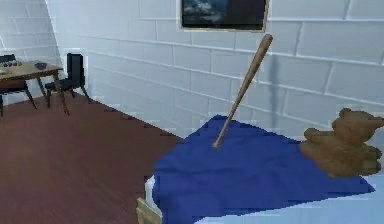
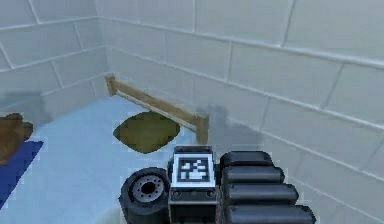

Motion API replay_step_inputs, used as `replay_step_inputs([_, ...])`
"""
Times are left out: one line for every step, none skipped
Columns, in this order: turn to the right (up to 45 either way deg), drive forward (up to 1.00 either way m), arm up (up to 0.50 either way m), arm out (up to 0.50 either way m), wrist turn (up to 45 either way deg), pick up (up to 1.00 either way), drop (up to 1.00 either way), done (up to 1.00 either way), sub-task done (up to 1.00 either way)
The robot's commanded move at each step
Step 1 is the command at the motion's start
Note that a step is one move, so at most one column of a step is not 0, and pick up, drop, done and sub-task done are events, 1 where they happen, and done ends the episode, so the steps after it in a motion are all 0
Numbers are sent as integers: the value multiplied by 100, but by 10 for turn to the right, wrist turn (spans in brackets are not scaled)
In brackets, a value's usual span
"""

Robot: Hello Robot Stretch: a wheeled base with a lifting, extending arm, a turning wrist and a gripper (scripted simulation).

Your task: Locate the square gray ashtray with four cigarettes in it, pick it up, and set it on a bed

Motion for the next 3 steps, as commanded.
replay_step_inputs([360,0,0,0,0,0,0,0,0])
replay_step_inputs([0,20,0,0,0,0,0,0,0])
replay_step_inputs([-450,0,0,0,0,0,0,0,0])
